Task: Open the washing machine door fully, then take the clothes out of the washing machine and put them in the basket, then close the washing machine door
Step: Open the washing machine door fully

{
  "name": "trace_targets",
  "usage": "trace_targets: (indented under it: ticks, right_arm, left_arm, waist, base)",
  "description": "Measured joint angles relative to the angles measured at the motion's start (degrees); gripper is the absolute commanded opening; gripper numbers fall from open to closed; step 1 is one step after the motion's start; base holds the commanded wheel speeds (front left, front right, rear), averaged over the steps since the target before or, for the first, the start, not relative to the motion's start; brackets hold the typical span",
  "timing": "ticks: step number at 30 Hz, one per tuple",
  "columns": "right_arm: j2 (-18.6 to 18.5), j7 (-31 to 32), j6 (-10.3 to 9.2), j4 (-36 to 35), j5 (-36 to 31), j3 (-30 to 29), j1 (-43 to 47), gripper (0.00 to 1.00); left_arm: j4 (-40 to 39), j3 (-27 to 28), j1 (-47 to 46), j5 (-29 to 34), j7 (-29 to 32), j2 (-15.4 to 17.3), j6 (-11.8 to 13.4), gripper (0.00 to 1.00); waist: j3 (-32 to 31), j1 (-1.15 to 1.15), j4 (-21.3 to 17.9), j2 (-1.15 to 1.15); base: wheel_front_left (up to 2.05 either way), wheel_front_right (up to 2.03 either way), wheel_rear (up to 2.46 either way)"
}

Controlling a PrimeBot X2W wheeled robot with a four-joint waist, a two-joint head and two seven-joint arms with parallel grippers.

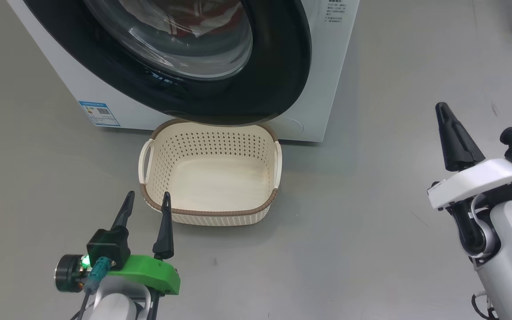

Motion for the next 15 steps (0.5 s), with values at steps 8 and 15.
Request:
trace_targets:
  ticks: [8, 15]
  right_arm:
    - [-0.23, -5.0, -0.69, 0.77, -3.54, 0.3, 7.2, 1.0]
    - [1.2, -5.49, -2.12, 0.87, -3.86, -0.02, 10.03, 1.0]
  left_arm:
    - [0.04, 0.76, 0.9, 0.62, 0.0, 0.01, -0.29, 1.0]
    - [-0.23, 1.26, 1.73, 1.26, 0.0, 0.02, -0.83, 1.0]
  waist:
    - [-1.76, 0.0, -0.95, 0.0]
    - [-2.31, 0.0, -1.4, 0.0]
  base:
    - [0.0, 0.0, 0.0]
    - [0.0, 0.0, 0.0]
